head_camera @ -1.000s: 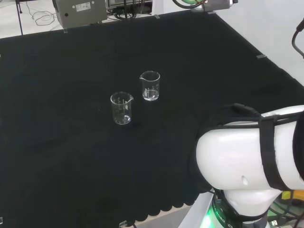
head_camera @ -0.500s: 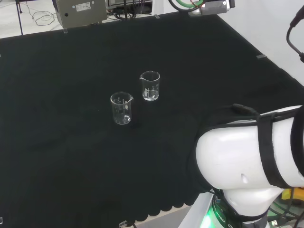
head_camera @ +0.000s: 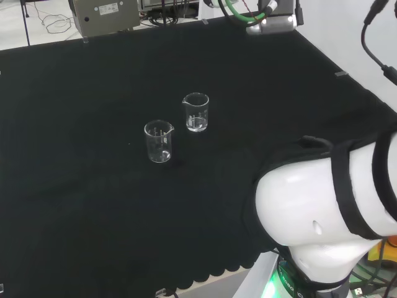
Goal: Pick up the beaker on the right.
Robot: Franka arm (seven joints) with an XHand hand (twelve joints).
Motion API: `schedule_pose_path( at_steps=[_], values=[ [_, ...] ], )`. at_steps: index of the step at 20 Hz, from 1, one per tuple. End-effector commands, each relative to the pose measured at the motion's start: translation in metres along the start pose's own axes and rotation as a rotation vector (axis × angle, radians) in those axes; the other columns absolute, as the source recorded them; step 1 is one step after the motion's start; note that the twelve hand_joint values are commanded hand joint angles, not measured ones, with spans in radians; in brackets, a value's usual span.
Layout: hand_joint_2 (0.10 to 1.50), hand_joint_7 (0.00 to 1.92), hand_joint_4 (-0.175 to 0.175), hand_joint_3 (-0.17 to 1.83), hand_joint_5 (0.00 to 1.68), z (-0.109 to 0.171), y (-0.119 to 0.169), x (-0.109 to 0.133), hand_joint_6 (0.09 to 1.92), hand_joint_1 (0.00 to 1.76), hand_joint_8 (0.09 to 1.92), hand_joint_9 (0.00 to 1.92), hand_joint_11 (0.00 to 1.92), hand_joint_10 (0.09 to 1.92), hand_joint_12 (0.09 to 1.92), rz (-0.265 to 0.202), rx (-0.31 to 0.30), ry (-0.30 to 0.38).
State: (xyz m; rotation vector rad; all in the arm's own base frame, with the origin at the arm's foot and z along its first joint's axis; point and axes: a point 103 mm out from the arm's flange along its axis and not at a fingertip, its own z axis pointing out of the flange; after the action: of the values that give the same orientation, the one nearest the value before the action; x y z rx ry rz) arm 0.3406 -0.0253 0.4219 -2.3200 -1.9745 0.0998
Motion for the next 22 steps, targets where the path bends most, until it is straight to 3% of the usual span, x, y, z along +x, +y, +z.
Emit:
schedule_pose_path(
  at_steps=[1, 6, 13, 22],
  values=[
    [1.24, 0.04, -0.023, 0.23, 0.3, 0.037, 0.036, -0.027, 0.09, 0.19, 0.49, 0.11, 0.0, 0.67, 1.17, 0.001, 0.0, 0.072],
    [1.12, 0.09, -0.03, 0.19, 0.33, 0.066, 0.081, -0.038, 0.09, 0.37, 0.54, 0.19, 0.0, 0.69, 1.24, -0.042, 0.008, 0.183],
    [1.04, 0.11, -0.031, 0.17, 0.35, 0.113, 0.145, -0.048, 0.09, 0.57, 0.57, 0.23, 0.0, 0.69, 1.29, -0.041, 0.076, 0.209],
    [1.02, 0.09, -0.032, 0.18, 0.32, 0.165, 0.206, -0.054, 0.09, 0.59, 0.56, 0.22, 0.0, 0.69, 1.3, -0.065, 0.142, 0.271]
  ],
)
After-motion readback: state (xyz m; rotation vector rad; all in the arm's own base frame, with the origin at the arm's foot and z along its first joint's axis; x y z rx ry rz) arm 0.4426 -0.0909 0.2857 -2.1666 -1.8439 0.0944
